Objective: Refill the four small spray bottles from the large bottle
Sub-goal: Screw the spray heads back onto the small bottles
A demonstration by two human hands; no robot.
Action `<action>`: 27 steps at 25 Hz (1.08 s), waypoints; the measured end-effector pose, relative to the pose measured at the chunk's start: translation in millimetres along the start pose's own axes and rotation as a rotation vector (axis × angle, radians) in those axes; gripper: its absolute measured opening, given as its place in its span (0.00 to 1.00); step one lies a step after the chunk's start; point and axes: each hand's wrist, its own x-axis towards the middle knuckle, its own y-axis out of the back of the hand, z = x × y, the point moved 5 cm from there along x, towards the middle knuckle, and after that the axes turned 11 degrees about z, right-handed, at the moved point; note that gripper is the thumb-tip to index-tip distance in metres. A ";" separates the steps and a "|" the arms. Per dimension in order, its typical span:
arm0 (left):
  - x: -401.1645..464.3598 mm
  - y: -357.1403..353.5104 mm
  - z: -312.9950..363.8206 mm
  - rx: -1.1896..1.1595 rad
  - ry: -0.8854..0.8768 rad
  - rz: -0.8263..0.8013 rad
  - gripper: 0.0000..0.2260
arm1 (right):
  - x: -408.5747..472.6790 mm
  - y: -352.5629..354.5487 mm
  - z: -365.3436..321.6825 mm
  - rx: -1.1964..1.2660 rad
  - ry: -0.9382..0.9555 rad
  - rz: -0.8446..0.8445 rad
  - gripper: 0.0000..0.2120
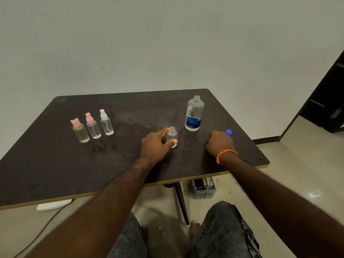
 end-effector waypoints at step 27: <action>-1.2 -3.7 -1.5 0.050 0.032 -0.023 0.28 | -1.3 101.7 -125.7 0.295 0.459 -0.077 0.04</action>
